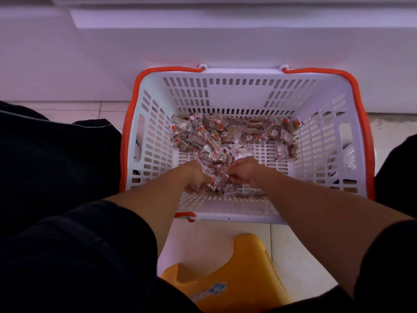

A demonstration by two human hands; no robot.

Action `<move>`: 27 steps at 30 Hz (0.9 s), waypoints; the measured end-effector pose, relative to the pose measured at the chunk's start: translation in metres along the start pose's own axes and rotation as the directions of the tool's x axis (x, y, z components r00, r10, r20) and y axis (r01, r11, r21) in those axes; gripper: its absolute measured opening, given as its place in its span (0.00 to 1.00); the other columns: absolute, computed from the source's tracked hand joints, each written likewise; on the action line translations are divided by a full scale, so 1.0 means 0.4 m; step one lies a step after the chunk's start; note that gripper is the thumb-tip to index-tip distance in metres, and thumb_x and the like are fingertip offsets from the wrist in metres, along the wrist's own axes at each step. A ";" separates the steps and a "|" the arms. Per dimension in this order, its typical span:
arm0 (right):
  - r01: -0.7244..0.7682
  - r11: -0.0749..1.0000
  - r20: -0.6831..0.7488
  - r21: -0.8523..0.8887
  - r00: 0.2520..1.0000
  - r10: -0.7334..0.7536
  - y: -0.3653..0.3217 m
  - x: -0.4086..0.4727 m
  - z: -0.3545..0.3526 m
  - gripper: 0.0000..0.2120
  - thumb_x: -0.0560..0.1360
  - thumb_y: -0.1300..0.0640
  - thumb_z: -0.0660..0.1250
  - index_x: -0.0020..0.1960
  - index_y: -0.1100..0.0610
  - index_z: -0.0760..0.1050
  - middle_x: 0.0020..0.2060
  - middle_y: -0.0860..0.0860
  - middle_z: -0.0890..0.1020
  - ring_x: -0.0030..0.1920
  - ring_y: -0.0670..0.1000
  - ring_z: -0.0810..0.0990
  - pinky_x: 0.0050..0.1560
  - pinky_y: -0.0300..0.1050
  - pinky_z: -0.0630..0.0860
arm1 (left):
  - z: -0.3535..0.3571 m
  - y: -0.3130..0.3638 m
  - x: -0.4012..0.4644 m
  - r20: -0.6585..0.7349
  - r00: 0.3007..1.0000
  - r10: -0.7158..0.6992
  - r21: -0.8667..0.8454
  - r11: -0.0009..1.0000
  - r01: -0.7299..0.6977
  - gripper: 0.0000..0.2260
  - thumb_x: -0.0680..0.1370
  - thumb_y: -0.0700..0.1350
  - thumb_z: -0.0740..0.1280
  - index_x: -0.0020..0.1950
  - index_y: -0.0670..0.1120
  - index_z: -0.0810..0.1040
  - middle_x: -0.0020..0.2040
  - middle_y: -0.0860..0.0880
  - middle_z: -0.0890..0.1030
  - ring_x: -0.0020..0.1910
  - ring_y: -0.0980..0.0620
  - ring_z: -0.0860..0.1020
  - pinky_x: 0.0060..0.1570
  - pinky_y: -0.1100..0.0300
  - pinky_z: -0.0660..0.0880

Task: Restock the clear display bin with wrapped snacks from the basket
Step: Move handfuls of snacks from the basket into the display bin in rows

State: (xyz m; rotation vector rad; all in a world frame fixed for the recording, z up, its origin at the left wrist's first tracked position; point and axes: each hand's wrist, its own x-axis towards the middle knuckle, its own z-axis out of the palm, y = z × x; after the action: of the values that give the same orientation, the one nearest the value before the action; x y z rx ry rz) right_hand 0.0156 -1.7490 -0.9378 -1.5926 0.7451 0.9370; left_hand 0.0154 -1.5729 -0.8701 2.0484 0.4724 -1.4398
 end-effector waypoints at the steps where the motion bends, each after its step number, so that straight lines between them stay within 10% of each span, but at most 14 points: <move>1: 0.014 1.000 -0.012 -0.016 1.000 -0.014 -0.003 0.000 0.004 0.08 0.70 0.67 0.75 0.35 0.62 0.78 0.33 0.59 0.81 0.30 0.52 0.79 0.40 0.48 0.82 | 0.002 -0.001 0.001 -0.006 1.000 -0.009 0.033 0.999 0.009 0.15 0.78 0.52 0.70 0.51 0.40 0.72 0.52 0.38 0.84 0.40 0.44 0.83 0.44 0.51 0.81; 8: -0.048 0.998 0.116 0.034 0.992 0.043 -0.030 -0.032 0.021 0.04 0.72 0.64 0.75 0.43 0.60 0.79 0.32 0.55 0.79 0.26 0.49 0.77 0.28 0.39 0.77 | -0.015 -0.017 0.002 -0.025 0.995 -0.100 0.085 0.991 0.102 0.14 0.81 0.34 0.64 0.67 0.35 0.74 0.67 0.42 0.76 0.51 0.39 0.84 0.55 0.44 0.80; 13: 0.076 0.976 -0.042 -0.203 0.995 -0.086 -0.029 -0.010 0.076 0.05 0.68 0.62 0.78 0.38 0.58 0.83 0.31 0.55 0.80 0.26 0.50 0.76 0.30 0.42 0.77 | -0.066 -0.030 -0.005 -0.148 0.980 -0.137 0.136 0.978 0.157 0.18 0.80 0.34 0.65 0.70 0.41 0.74 0.52 0.35 0.81 0.27 0.48 0.69 0.27 0.61 0.73; 15: 0.179 0.908 -0.036 -0.378 0.978 -0.207 -0.026 0.000 0.103 0.03 0.69 0.63 0.77 0.42 0.59 0.84 0.38 0.54 0.83 0.38 0.51 0.80 0.45 0.45 0.81 | -0.068 -0.040 -0.011 -0.135 0.975 -0.175 0.061 0.981 0.184 0.17 0.81 0.33 0.62 0.70 0.40 0.74 0.38 0.38 0.77 0.29 0.47 0.69 0.38 0.59 0.76; 18: 0.383 0.735 0.078 -0.559 0.907 -0.414 -0.019 0.000 0.131 0.11 0.71 0.65 0.74 0.53 0.59 0.81 0.50 0.57 0.83 0.52 0.56 0.81 0.55 0.48 0.79 | -0.052 -0.054 -0.011 -0.115 0.966 -0.233 -0.003 0.972 0.234 0.17 0.83 0.36 0.61 0.73 0.37 0.69 0.56 0.33 0.80 0.48 0.42 0.83 0.57 0.49 0.79; 21: 0.533 0.450 0.363 -0.717 0.836 -0.413 -0.030 -0.006 0.146 0.30 0.76 0.64 0.67 0.76 0.53 0.65 0.57 0.57 0.79 0.56 0.57 0.78 0.55 0.44 0.75 | -0.046 -0.061 -0.004 -0.095 0.956 -0.277 -0.063 0.960 0.272 0.17 0.83 0.35 0.59 0.72 0.36 0.68 0.63 0.34 0.76 0.57 0.41 0.82 0.56 0.46 0.80; 27: 0.499 0.227 0.445 -0.836 0.860 -0.251 -0.050 0.005 0.177 0.28 0.75 0.57 0.70 0.72 0.60 0.65 0.65 0.62 0.74 0.63 0.61 0.75 0.59 0.47 0.74 | -0.054 -0.071 -0.008 -0.100 0.967 -0.233 -0.103 0.969 0.223 0.15 0.81 0.32 0.59 0.68 0.37 0.74 0.46 0.39 0.79 0.38 0.46 0.77 0.31 0.56 0.77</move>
State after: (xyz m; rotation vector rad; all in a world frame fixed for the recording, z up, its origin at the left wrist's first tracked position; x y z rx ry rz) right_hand 0.0200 -1.6755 -0.9368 -2.4624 -0.5798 1.2161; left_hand 0.0135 -1.5371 -0.8692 2.0618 0.8289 -1.4087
